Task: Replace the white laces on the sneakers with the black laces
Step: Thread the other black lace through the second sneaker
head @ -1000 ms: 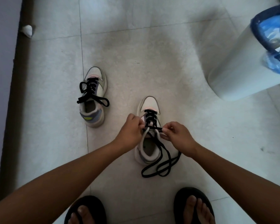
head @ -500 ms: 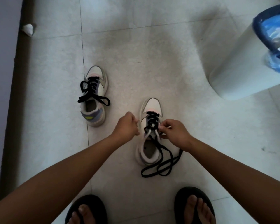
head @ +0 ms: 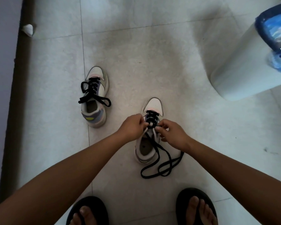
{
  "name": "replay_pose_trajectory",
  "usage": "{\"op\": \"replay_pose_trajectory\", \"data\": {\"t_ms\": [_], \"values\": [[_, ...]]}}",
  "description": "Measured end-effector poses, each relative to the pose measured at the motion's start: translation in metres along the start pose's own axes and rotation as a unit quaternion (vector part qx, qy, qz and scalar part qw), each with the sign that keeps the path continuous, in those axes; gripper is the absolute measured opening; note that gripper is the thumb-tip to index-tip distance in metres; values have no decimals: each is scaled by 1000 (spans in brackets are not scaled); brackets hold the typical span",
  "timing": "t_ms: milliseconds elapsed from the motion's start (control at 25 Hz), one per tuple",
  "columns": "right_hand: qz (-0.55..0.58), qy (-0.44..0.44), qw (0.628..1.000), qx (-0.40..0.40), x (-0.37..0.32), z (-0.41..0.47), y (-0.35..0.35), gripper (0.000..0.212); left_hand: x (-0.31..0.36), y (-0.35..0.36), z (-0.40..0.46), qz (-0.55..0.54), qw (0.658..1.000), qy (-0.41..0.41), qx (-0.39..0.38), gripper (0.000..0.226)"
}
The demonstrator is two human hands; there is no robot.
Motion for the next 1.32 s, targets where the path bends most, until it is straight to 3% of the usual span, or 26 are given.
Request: {"op": "replay_pose_trajectory", "data": {"t_ms": [120,200,240,320,440,520,600,800,1040,1200,1320], "values": [[27,-23,999,36,-5,2,-7,14,-10,9,-6,-190,978,-89,-18,29],[-32,-37,997,51,-6,-1,-9,18,-12,15,-17,-208,973,-98,16,23],[-64,-25,997,38,-4,-4,-7,37,-11,15,-23,-180,980,-78,39,16],[-139,9,990,-5,6,-14,-1,63,-5,16,-36,-102,992,31,73,42],[-283,15,959,-6,15,-30,2,42,17,14,-28,80,972,212,63,91],[-365,-1,931,15,4,-38,2,27,26,19,-11,145,958,246,10,107],[-411,-28,911,14,-12,-44,6,26,24,27,2,152,958,242,-34,111],[-238,-49,970,-15,-41,-76,9,28,16,40,7,96,964,246,-26,103],[-184,-38,982,-9,-44,-95,15,30,16,39,9,108,961,253,-6,89],[-216,-34,975,-46,-40,-92,19,27,20,38,7,122,956,266,-7,87],[-75,40,992,-92,-26,-88,17,28,19,30,-1,94,958,270,10,91]]}}
Point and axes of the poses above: each hand's wrist, its own z-axis towards the middle knuckle, its own y-axis out of the palm, x = y × z, the point moved 6 cm from there along z, towards the middle knuckle, and after that the axes turned 11 degrees about z, right-handed, at the moved point
